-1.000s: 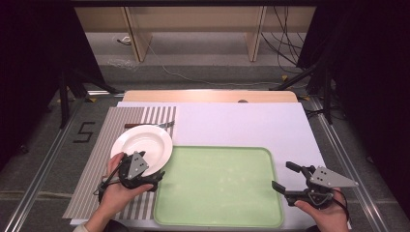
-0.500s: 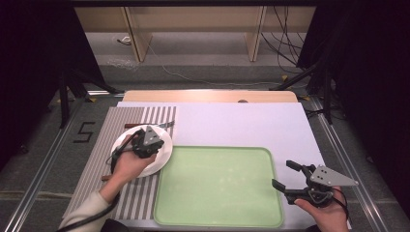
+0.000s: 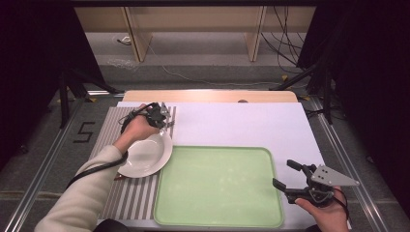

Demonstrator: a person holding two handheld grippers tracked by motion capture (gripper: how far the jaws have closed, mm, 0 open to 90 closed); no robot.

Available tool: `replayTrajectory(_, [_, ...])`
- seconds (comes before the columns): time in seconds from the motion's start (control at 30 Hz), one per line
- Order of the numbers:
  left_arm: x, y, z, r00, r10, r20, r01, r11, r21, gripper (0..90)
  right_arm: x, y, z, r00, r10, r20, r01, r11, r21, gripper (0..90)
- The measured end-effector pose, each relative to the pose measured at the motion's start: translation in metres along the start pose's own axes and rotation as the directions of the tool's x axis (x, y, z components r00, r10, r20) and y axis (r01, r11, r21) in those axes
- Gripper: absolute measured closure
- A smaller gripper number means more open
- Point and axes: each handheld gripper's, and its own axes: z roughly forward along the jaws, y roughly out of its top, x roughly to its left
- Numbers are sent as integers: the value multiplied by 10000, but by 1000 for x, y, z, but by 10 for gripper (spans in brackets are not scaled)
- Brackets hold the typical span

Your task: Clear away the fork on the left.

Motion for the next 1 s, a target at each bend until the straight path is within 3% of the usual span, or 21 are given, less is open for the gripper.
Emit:
replayTrajectory(0.3, [15,6,17,9984,299,470,-334,9966,758,897,0,1,-1,10000,14,63,-13,9999,-117,163])
replayTrajectory(0.37, [17,6,22,9980,114,622,-167,9962,855,897,0,0,-1,10000,33,64,-32,9999,-102,163])
replayTrajectory(0.43, [19,6,27,9965,159,821,-242,9946,1010,897,0,1,-1,10000,7,64,-6,10000,-89,163])
replayTrajectory(0.6, [23,8,35,9954,298,910,-422,9896,1372,897,0,0,-1,10000,34,49,-33,9999,-102,163])
replayTrajectory(1.0, [19,14,44,9895,622,1306,-832,9832,1622,897,0,0,0,10000,31,47,-31,10000,-55,163])
